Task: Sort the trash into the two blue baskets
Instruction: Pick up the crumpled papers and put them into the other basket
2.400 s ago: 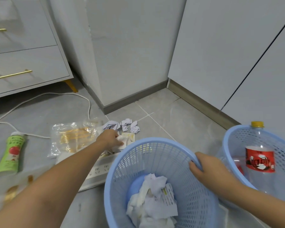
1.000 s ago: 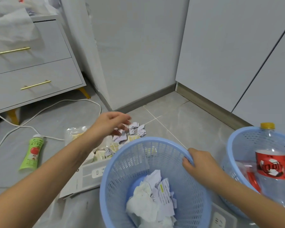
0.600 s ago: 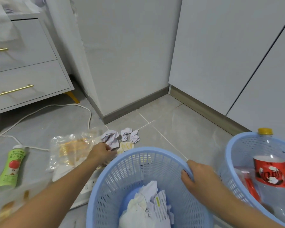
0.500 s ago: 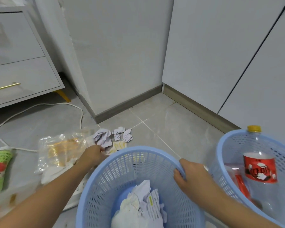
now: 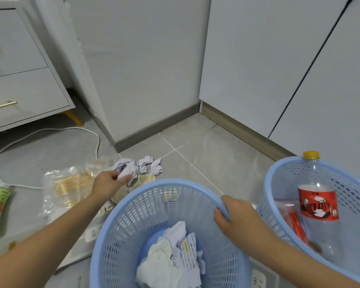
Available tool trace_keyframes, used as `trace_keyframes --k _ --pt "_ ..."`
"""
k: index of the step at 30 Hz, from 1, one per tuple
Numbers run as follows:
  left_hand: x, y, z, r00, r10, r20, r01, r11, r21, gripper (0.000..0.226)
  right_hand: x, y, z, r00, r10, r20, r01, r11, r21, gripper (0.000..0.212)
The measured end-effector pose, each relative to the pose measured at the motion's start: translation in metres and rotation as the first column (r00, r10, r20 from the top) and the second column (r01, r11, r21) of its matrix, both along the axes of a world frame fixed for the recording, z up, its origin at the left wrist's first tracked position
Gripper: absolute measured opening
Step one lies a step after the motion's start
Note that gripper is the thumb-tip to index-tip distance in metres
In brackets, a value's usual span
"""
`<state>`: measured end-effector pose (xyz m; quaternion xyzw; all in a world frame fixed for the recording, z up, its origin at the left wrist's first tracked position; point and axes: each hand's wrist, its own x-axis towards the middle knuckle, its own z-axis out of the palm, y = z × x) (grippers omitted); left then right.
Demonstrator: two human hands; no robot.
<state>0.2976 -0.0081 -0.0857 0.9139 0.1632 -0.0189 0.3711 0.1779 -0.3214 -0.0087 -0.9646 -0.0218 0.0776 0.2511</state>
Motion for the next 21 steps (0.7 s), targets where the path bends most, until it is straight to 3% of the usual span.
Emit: trace_keyframes --k 3,8,13,16,21 --pt "-0.010 0.002 0.015 1.000 0.017 -0.021 -0.021 0.971 -0.238 0.023 -0.002 -0.003 -0.003 1.000 -0.011 0.004 0.011 1.000 0.010 0.026" --pt "-0.027 0.001 0.050 0.999 -0.032 0.001 0.030 0.938 -0.345 0.025 -0.002 -0.002 -0.003 1.000 0.000 0.012 0.000 1.000 -0.024 0.029" --pt "-0.050 -0.011 0.107 0.984 -0.174 0.044 0.166 0.787 -0.595 0.033 0.002 0.004 -0.003 0.999 0.027 0.020 -0.026 0.999 -0.038 0.032" --pt "-0.067 -0.019 0.134 0.907 -0.419 0.036 0.383 0.786 -0.486 0.053 0.004 0.009 -0.002 0.999 0.046 0.013 -0.045 0.998 -0.044 0.025" --pt "-0.084 -0.039 0.149 0.710 -0.704 -0.004 0.675 0.682 -0.282 0.033 0.006 0.010 -0.002 0.998 0.056 0.025 -0.054 0.997 -0.059 0.022"
